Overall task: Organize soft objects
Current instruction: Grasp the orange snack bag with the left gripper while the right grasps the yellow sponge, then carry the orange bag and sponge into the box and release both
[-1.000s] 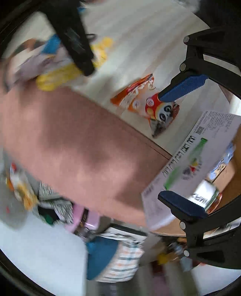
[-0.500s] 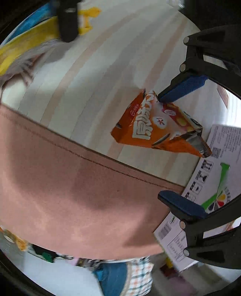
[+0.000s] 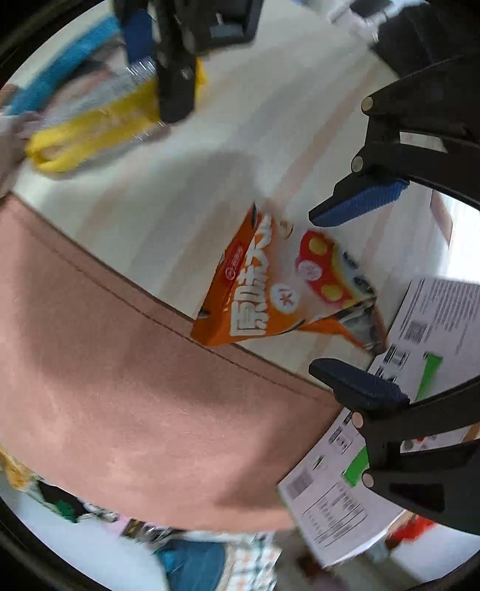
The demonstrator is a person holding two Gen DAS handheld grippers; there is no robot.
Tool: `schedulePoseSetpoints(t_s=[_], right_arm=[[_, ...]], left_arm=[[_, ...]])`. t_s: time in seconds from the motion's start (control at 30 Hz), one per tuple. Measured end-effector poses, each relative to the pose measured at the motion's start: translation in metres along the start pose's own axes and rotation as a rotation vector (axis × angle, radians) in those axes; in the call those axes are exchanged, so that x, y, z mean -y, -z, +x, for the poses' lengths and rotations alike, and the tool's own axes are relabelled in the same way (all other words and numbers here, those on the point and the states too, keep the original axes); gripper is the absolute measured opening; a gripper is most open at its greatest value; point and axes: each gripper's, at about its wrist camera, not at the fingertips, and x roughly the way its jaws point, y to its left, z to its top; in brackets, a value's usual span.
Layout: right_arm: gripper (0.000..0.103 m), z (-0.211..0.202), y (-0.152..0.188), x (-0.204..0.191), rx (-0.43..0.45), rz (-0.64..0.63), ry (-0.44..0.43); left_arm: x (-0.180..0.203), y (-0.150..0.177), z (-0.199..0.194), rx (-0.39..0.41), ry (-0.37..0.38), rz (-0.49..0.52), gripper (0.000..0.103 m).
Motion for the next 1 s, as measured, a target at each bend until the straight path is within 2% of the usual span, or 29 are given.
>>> schedulePoseSetpoints(t_s=[0.07, 0.13, 0.17, 0.2, 0.37, 0.5, 0.57, 0.7, 0.8, 0.83, 0.87, 0.93, 1.0], right_arm=[[0.06, 0.004, -0.001, -0.002, -0.004, 0.006, 0.001], [0.059, 0.007, -0.002, -0.006, 0.003, 0.007, 0.011], [0.056, 0.008, -0.002, -0.007, 0.008, 0.007, 0.018], [0.045, 0.009, -0.003, -0.012, 0.016, 0.005, 0.024], [0.041, 0.004, 0.0, -0.02, 0.053, 0.01, 0.016], [0.04, -0.01, 0.014, -0.024, 0.083, 0.027, -0.052], [0.04, -0.022, 0.024, -0.034, 0.099, 0.014, -0.087], [0.04, -0.05, 0.049, -0.068, 0.135, -0.047, -0.149], [0.04, -0.072, 0.072, -0.107, 0.161, -0.108, -0.208], [0.04, -0.077, 0.077, -0.118, 0.166, -0.125, -0.223], [0.04, -0.083, 0.085, -0.139, 0.17, -0.154, -0.245], [0.04, -0.091, 0.096, -0.176, 0.171, -0.205, -0.275], [0.04, -0.089, 0.11, -0.222, 0.156, -0.271, -0.301]], left_arm=[[0.008, -0.004, 0.007, -0.006, -0.051, 0.017, 0.072], [0.013, -0.006, 0.009, 0.007, -0.062, 0.003, 0.072], [0.012, -0.006, 0.01, 0.018, -0.06, -0.017, 0.057], [0.012, -0.007, 0.009, 0.025, -0.034, -0.045, 0.053], [-0.008, 0.007, -0.005, 0.068, 0.124, -0.222, 0.052], [-0.037, 0.033, -0.025, 0.133, 0.295, -0.4, 0.052], [-0.049, 0.053, -0.04, 0.177, 0.364, -0.485, 0.052], [-0.072, 0.104, -0.07, 0.263, 0.449, -0.633, 0.052], [-0.087, 0.157, -0.086, 0.311, 0.522, -0.76, 0.052], [-0.099, 0.179, -0.088, 0.325, 0.533, -0.807, 0.052], [-0.128, 0.188, -0.083, 0.328, 0.532, -0.831, 0.052], [-0.145, 0.231, -0.073, 0.334, 0.519, -0.903, 0.052], [-0.169, 0.254, -0.065, 0.32, 0.514, -0.954, 0.052]])
